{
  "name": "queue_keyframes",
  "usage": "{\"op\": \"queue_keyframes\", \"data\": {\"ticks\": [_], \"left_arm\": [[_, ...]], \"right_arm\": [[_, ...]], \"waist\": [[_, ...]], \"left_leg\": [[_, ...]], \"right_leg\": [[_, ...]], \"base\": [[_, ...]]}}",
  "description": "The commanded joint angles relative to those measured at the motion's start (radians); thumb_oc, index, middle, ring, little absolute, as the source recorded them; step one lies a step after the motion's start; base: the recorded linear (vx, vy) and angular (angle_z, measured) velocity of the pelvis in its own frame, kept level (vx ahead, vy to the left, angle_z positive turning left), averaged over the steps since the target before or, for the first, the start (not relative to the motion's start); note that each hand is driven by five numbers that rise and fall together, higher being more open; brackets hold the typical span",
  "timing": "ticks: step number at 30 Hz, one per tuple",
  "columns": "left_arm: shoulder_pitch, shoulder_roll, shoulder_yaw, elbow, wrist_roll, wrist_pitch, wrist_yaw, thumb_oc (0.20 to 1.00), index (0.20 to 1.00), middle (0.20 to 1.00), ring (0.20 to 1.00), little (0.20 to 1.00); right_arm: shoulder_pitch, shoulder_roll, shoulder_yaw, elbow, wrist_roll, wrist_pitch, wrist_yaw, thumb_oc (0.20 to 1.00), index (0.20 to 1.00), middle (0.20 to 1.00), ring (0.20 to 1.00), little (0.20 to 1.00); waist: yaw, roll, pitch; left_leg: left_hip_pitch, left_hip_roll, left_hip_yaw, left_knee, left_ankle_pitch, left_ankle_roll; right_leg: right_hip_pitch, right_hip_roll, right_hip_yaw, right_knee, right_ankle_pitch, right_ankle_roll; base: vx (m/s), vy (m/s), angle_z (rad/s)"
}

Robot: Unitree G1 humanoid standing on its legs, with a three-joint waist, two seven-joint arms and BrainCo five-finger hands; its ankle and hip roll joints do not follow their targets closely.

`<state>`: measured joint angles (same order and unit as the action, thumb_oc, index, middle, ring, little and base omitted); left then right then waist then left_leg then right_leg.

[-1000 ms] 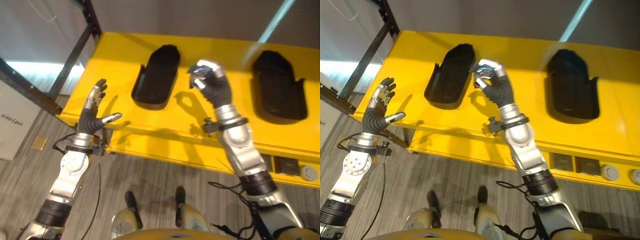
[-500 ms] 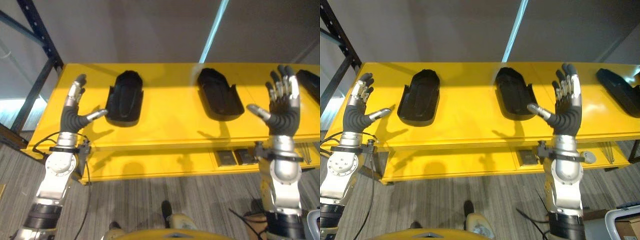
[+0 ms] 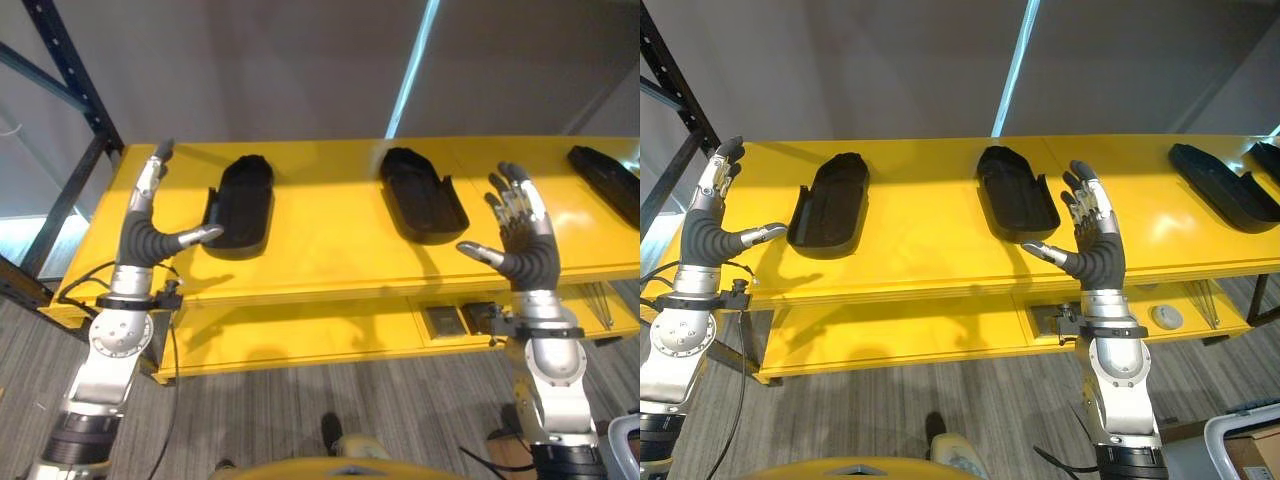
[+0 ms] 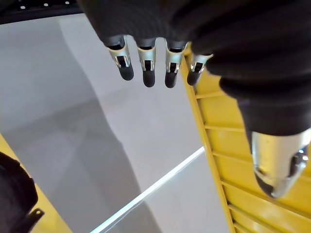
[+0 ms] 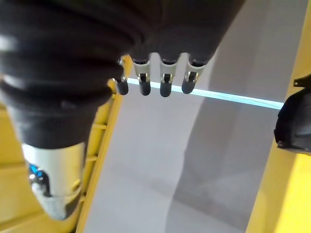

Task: Move parts from the plastic box to the shelf.

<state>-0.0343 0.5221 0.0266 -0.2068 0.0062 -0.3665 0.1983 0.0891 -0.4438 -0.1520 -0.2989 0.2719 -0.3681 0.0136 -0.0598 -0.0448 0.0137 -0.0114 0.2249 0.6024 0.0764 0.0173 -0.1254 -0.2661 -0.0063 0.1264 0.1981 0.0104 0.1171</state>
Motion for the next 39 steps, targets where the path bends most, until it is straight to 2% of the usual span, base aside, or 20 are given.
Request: {"op": "queue_keyframes", "data": {"ticks": [1,4,9,10,12,13,17,18,22,23,24,25,26,29,31,32,34,35,36,39], "left_arm": [[-0.021,0.052,0.003,-0.001,0.028,-0.046,0.028,1.000,1.000,1.000,1.000,1.000],[0.010,0.032,0.015,-0.001,0.017,-0.047,0.020,1.000,1.000,1.000,1.000,1.000],[0.019,0.006,0.008,0.000,-0.004,-0.044,0.006,1.000,1.000,1.000,1.000,1.000],[0.016,-0.001,0.003,-0.001,-0.008,-0.046,-0.001,1.000,1.000,1.000,1.000,1.000],[-0.004,-0.007,-0.015,-0.002,-0.016,-0.051,-0.005,1.000,1.000,1.000,1.000,1.000],[-0.006,-0.007,-0.016,-0.001,-0.016,-0.051,-0.004,1.000,1.000,1.000,1.000,1.000],[-0.035,-0.013,-0.019,0.022,-0.007,-0.044,0.020,1.000,1.000,1.000,1.000,1.000],[-0.039,-0.013,-0.019,0.026,-0.005,-0.046,0.028,1.000,1.000,1.000,1.000,1.000],[-0.038,-0.012,-0.014,0.028,0.005,-0.048,0.033,1.000,1.000,1.000,1.000,1.000],[-0.029,-0.005,-0.007,0.034,0.012,-0.045,0.025,1.000,1.000,1.000,1.000,1.000],[-0.027,-0.004,-0.007,0.033,0.011,-0.045,0.025,1.000,1.000,1.000,1.000,1.000],[-0.015,0.009,0.002,0.032,0.018,-0.045,0.021,1.000,1.000,1.000,1.000,1.000],[-0.007,0.017,0.006,0.029,0.025,-0.043,0.021,1.000,1.000,1.000,1.000,1.000],[0.018,0.044,0.031,0.015,0.028,-0.043,0.022,1.000,1.000,1.000,1.000,1.000],[0.023,0.050,0.037,0.015,0.026,-0.042,0.023,1.000,1.000,1.000,1.000,1.000],[0.030,0.058,0.042,0.017,0.018,-0.040,0.024,1.000,1.000,1.000,1.000,1.000],[0.036,0.062,0.043,0.021,0.005,-0.038,0.019,1.000,1.000,1.000,1.000,1.000],[0.037,0.063,0.043,0.021,0.005,-0.038,0.018,1.000,1.000,1.000,1.000,1.000],[0.046,0.071,0.045,0.018,0.007,-0.034,0.016,1.000,1.000,1.000,1.000,1.000],[0.061,0.079,0.047,0.015,0.014,-0.027,0.012,1.000,1.000,1.000,1.000,1.000]], "right_arm": [[-0.060,-0.037,-0.044,-0.116,-0.004,-0.052,0.020,1.000,1.000,1.000,1.000,1.000],[-0.049,-0.054,-0.024,-0.108,0.014,-0.047,0.034,1.000,1.000,1.000,1.000,1.000],[-0.036,-0.063,-0.029,-0.115,0.031,-0.044,0.039,1.000,1.000,1.000,1.000,1.000],[-0.042,-0.072,-0.028,-0.105,0.041,-0.043,0.037,1.000,1.000,1.000,1.000,1.000],[-0.053,-0.080,-0.027,-0.095,0.061,-0.046,0.033,1.000,1.000,1.000,1.000,1.000],[-0.054,-0.080,-0.028,-0.095,0.062,-0.046,0.034,1.000,1.000,1.000,1.000,1.000],[-0.066,-0.076,-0.022,-0.079,0.130,-0.024,0.046,1.000,1.000,1.000,1.000,1.000],[-0.070,-0.074,-0.016,-0.073,0.137,-0.022,0.048,1.000,1.000,1.000,1.000,1.000],[-0.073,-0.070,-0.003,-0.074,0.143,-0.017,0.061,1.000,1.000,1.000,1.000,1.000],[-0.062,-0.057,-0.009,-0.075,0.152,-0.011,0.067,1.000,1.000,1.000,1.000,1.000],[-0.061,-0.056,-0.008,-0.076,0.152,-0.010,0.067,1.000,1.000,1.000,1.000,1.000],[-0.054,-0.044,-0.002,-0.080,0.148,-0.006,0.070,1.000,1.000,1.000,1.000,1.000],[-0.049,-0.035,0.001,-0.079,0.147,-0.003,0.074,1.000,1.000,1.000,1.000,1.000],[-0.032,0.005,0.027,-0.076,0.151,0.007,0.084,1.000,1.000,1.000,1.000,1.000],[-0.029,0.010,0.032,-0.074,0.146,0.007,0.083,1.000,1.000,1.000,1.000,1.000],[-0.023,0.023,0.042,-0.070,0.136,0.015,0.082,1.000,1.000,1.000,1.000,1.000],[-0.013,0.030,0.051,-0.067,0.134,0.019,0.084,1.000,1.000,1.000,1.000,1.000],[-0.013,0.031,0.051,-0.067,0.134,0.018,0.084,1.000,1.000,1.000,1.000,1.000],[0.000,0.040,0.056,-0.062,0.126,0.024,0.083,1.000,1.000,1.000,1.000,1.000],[0.005,0.050,0.069,-0.052,0.121,0.029,0.083,1.000,1.000,1.000,1.000,1.000]], "waist": [[0.037,0.026,0.019],[0.040,0.030,0.021],[0.037,0.044,0.019],[0.046,0.049,0.025],[0.051,0.054,0.035],[0.050,0.056,0.036],[0.041,0.071,0.040],[0.036,0.071,0.039],[0.026,0.075,0.044],[0.011,0.075,0.039],[0.012,0.074,0.039],[0.014,0.068,0.039],[0.017,0.066,0.040],[0.036,0.030,0.040],[0.039,0.018,0.043],[0.044,-0.007,0.054],[0.047,-0.027,0.062],[0.047,-0.028,0.064],[0.048,-0.046,0.072],[0.053,-0.067,0.084]], "left_leg": [[0.163,0.035,0.017,0.138,-0.274,-0.024],[0.160,0.075,0.023,0.113,-0.214,-0.036],[0.148,0.086,0.009,0.120,-0.217,-0.032],[0.131,0.074,-0.019,0.190,-0.249,-0.024],[0.111,0.056,-0.065,0.298,-0.270,-0.018],[0.107,0.059,-0.068,0.306,-0.274,-0.018],[0.094,-0.052,-0.157,0.514,-0.267,-0.011],[0.100,-0.067,-0.157,0.518,-0.258,-0.008],[0.139,-0.069,-0.140,0.469,-0.281,-0.003],[0.188,-0.078,-0.114,0.401,-0.331,0.006],[0.192,-0.080,-0.111,0.394,-0.330,0.008],[0.211,-0.088,-0.105,0.340,-0.366,0.014],[0.217,-0.085,-0.101,0.328,-0.383,0.014],[0.220,-0.093,-0.096,0.307,-0.432,0.025],[0.220,-0.094,-0.097,0.309,-0.443,0.028],[0.218,-0.095,-0.107,0.322,-0.465,0.032],[0.214,-0.099,-0.106,0.337,-0.486,0.038],[0.214,-0.098,-0.106,0.339,-0.486,0.039],[0.213,-0.102,-0.106,0.357,-0.510,0.050],[0.220,-0.109,-0.107,0.360,-0.525,0.064]], "right_leg": [[-0.040,0.022,0.027,0.048,-0.131,0.145],[-0.034,0.046,0.005,0.076,-0.145,0.124],[-0.027,0.048,-0.022,0.114,-0.169,0.110],[-0.023,0.045,-0.029,0.127,-0.179,0.102],[-0.020,0.043,-0.036,0.139,-0.183,0.091],[-0.020,0.043,-0.038,0.141,-0.184,0.091],[-0.042,0.056,-0.042,0.177,-0.176,0.072],[-0.048,0.059,-0.031,0.177,-0.164,0.074],[-0.058,0.068,-0.018,0.186,-0.157,0.099],[-0.077,0.066,-0.014,0.180,-0.128,0.129],[-0.075,0.066,-0.012,0.178,-0.128,0.131],[-0.084,0.061,-0.007,0.169,-0.103,0.145],[-0.088,0.061,-0.011,0.167,-0.095,0.145],[-0.088,0.039,-0.013,0.118,-0.043,0.145],[-0.085,0.037,-0.012,0.104,-0.031,0.145],[-0.079,0.031,-0.002,0.069,0.005,0.145],[-0.069,0.022,0.009,0.042,0.023,0.145],[-0.067,0.022,0.009,0.040,0.024,0.145],[-0.060,0.015,0.023,0.022,0.041,0.145],[-0.047,0.009,0.032,0.003,0.065,0.145]], "base": [[0.00,-0.175,-0.06],[-0.03,-0.239,-0.04],[-0.01,-0.058,0.06],[-0.03,0.003,-0.01],[-0.05,0.018,-0.06],[-0.04,0.034,-0.01],[-0.06,0.090,0.00],[-0.09,0.143,-0.18],[-0.10,0.092,-0.04],[-0.11,0.104,0.09],[-0.24,0.168,0.07],[-0.17,0.097,0.09],[-0.31,0.120,-0.11],[-0.21,0.040,-0.10],[-0.16,0.007,0.06],[-0.25,0.011,0.08],[-0.17,0.014,0.07],[-0.16,0.047,0.17],[-0.11,0.035,0.14],[-0.11,0.018,0.03]]}}
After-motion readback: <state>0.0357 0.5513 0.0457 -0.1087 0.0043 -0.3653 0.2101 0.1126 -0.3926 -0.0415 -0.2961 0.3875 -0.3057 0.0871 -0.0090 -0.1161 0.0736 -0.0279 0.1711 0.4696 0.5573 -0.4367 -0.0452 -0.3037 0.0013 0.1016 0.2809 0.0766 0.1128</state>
